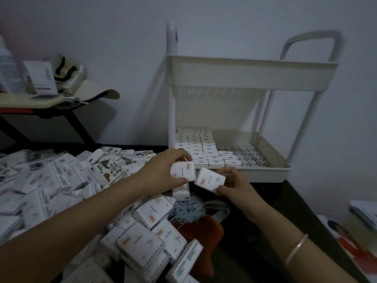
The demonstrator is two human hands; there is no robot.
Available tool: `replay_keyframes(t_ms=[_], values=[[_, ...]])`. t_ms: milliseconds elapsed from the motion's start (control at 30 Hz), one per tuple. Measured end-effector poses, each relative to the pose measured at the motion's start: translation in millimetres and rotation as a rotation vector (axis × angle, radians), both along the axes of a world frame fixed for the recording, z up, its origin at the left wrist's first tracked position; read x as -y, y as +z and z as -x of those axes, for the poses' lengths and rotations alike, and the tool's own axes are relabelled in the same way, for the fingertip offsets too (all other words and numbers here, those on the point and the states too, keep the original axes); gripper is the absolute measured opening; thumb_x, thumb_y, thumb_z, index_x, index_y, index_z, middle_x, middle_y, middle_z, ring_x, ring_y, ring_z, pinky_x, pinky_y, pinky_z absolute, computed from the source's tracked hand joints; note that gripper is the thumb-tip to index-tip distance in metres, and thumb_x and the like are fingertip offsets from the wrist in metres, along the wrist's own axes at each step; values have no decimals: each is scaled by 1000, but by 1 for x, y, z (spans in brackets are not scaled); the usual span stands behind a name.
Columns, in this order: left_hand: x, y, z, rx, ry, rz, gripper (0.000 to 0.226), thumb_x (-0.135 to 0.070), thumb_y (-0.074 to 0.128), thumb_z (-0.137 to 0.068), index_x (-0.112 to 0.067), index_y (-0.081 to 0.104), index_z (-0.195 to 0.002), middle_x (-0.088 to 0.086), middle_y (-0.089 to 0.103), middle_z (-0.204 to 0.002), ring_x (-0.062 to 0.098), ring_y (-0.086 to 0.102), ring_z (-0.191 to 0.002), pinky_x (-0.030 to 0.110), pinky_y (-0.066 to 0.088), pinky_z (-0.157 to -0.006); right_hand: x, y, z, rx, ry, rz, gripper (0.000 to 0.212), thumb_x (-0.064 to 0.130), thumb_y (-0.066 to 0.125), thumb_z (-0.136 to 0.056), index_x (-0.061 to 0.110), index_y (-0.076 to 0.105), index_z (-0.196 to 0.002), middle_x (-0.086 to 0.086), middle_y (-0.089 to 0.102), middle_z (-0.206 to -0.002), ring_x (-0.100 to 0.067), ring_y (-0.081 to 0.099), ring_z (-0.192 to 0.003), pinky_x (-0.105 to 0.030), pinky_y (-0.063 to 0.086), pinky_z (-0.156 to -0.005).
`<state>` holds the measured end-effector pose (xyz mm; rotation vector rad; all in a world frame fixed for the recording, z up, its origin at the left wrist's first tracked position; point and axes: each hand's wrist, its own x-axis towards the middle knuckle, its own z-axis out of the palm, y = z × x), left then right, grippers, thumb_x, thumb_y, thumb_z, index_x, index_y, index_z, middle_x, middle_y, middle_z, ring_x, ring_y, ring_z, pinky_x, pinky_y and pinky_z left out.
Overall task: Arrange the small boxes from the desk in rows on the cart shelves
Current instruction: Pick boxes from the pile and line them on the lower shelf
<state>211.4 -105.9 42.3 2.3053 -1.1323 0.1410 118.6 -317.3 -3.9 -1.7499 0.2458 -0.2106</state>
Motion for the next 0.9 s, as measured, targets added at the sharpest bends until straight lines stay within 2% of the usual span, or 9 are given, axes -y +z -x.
replay_keyframes(t_ms=[100,267,400,533,600,667,767,833,900], values=[[13,-2,-4,-21,-20,28,48,-28,77,-80,-35,56,-122,-18,54,-122,-2,48,-111,11,37,-94,14,3,11,-3,-7,-127,41,-8,63,-84,13,54,-118,-3,58,-116,-20,62,-101,-26,59,-74],[31,-4,-12,7,-54,15,50,-35,79,-78,-39,58,-123,-19,55,-119,-4,49,-110,10,37,-88,30,-2,21,10,46,-190,67,-7,67,-81,38,49,-127,-2,56,-119,-22,62,-106,-39,57,-87],[43,-5,-11,16,-119,1,51,-40,78,-78,-37,59,-125,-18,56,-117,-4,50,-108,15,41,-89,36,-6,22,63,37,-177,81,-7,64,-82,52,41,-133,8,50,-120,-23,60,-109,-43,57,-87],[49,-8,-12,5,-104,-51,55,-46,76,-78,-39,54,-128,-19,55,-117,-4,50,-105,9,38,-84,41,-7,23,102,-8,-115,64,-3,60,-86,48,49,-123,9,49,-122,-19,60,-105,-40,60,-80],[50,-7,-12,-53,-66,-64,61,-46,77,-75,-41,49,-129,-21,55,-117,-3,54,-96,8,40,-75,44,-6,22,94,-67,-106,51,2,58,-89,42,49,-120,8,51,-120,-17,61,-102,-36,60,-76],[51,-6,-13,-97,-38,-60,63,-45,80,-72,-38,47,-126,-22,56,-115,-7,54,-88,8,40,-68,50,-6,21,71,-129,-103,42,7,58,-92,38,49,-119,8,53,-118,-14,62,-99,-30,59,-71],[51,-4,-17,-110,-21,-55,58,-41,83,-71,-36,49,-118,-26,55,-109,-11,50,-89,10,38,-65,60,-3,20,33,-160,-23,35,12,59,-93,36,50,-117,12,51,-112,-8,59,-92,-22,53,-61],[52,-1,-20,-120,3,-52,55,-40,82,-71,-36,50,-115,-25,54,-108,-5,51,-89,15,41,-65,67,2,19,31,-160,42,32,14,58,-93,38,51,-112,10,52,-114,-7,57,-95,-21,51,-63],[54,3,-23,-128,26,-50,52,-39,81,-72,-37,51,-114,-21,55,-109,1,51,-90,22,45,-70,73,7,17,34,-153,76,32,14,57,-94,41,51,-110,6,53,-122,-12,57,-102,-27,54,-71]])
